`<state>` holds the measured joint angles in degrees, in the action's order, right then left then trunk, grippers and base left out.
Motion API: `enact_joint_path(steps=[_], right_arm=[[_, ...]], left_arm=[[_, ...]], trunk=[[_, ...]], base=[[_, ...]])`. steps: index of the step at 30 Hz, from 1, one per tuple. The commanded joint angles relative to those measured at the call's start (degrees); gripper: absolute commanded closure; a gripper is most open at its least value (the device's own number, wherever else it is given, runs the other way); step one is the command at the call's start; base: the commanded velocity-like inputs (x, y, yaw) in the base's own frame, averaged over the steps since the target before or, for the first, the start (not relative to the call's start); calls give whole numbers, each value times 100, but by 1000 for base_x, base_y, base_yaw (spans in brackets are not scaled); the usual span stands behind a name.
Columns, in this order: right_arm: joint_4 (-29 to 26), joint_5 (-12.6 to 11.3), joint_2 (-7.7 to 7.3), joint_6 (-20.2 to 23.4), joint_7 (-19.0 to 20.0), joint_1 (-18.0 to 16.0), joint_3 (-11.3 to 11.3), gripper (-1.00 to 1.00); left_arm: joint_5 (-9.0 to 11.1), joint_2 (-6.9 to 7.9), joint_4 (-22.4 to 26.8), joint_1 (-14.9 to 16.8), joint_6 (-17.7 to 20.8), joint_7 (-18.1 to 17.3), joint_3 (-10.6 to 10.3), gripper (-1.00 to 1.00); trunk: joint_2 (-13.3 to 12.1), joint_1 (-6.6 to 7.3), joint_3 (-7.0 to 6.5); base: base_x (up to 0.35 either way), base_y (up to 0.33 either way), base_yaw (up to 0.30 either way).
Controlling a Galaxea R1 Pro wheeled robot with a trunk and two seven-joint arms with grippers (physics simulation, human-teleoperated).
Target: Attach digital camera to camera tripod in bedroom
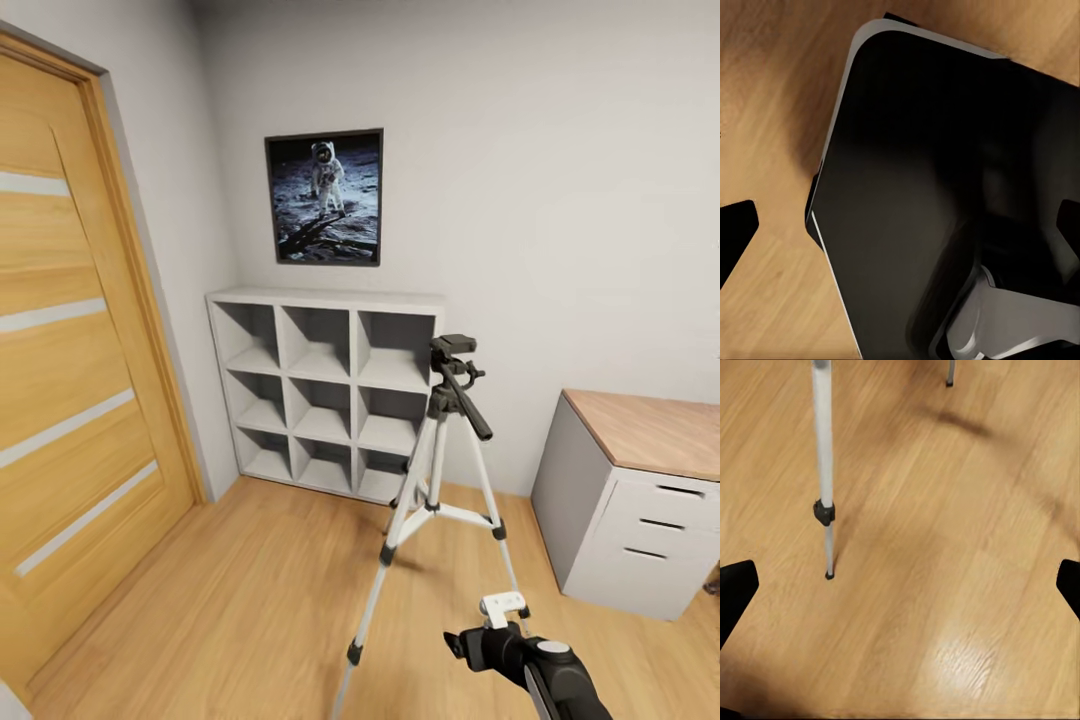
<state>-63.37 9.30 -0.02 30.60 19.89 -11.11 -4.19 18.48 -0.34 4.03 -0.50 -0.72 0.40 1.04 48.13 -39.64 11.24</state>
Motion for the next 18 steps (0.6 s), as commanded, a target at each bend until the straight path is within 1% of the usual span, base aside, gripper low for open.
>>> enact_joint_path(steps=[1, 11, 14, 18], right_arm=[[-7, 68, 2, 24, 50, -3, -11, -100], [7, 97, 2, 50, 50, -1, -12, -100], [10, 98, 2, 51, 50, -1, -12, -100], [56, 99, -1, 46, 50, -4, -12, -100]], left_arm=[[23, -2, 10, -2, -7, 4, 9, -100], [39, -2, 10, -2, -7, 10, 18, -100], [41, -2, 10, -1, -7, 12, 18, -100], [42, 0, 10, -2, -7, 13, 19, -100]], trunk=[[6, 2, 7], [6, 2, 7], [6, 2, 7], [6, 2, 7]], base=[[-336, 0, 0], [-336, 0, 16], [-336, 0, 154], [-334, -38, 227]])
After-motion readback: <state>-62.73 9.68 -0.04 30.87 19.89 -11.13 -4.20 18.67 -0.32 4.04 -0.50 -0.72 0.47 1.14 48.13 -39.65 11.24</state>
